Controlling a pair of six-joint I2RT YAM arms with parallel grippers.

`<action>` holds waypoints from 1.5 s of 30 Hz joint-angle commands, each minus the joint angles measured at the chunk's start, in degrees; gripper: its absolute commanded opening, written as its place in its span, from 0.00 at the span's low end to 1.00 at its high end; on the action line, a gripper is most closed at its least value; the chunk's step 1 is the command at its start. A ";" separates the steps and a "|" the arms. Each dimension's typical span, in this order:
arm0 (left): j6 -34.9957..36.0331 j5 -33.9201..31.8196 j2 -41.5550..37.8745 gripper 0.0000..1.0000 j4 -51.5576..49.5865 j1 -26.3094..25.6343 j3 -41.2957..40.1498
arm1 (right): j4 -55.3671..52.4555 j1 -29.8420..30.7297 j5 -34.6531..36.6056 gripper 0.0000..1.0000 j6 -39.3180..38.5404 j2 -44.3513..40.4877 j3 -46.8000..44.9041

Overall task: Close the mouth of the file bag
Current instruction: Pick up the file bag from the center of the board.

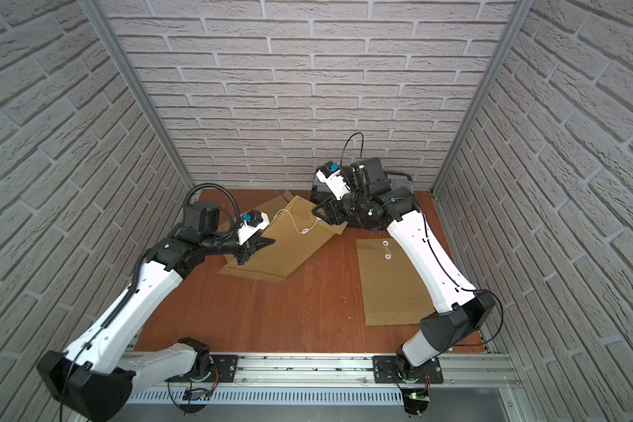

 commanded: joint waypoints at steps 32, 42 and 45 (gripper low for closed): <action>-14.04 -22.70 -3.04 0.00 30.66 -3.21 -10.03 | 37.16 4.58 35.10 0.69 47.52 -20.68 -38.39; -20.27 -25.55 -2.96 0.00 38.92 -5.63 -12.56 | 65.55 10.25 21.90 0.66 68.25 -15.00 -46.43; -20.26 -26.31 -2.96 0.00 38.95 -6.80 -12.86 | 72.45 11.30 20.77 0.66 73.00 -12.55 -46.06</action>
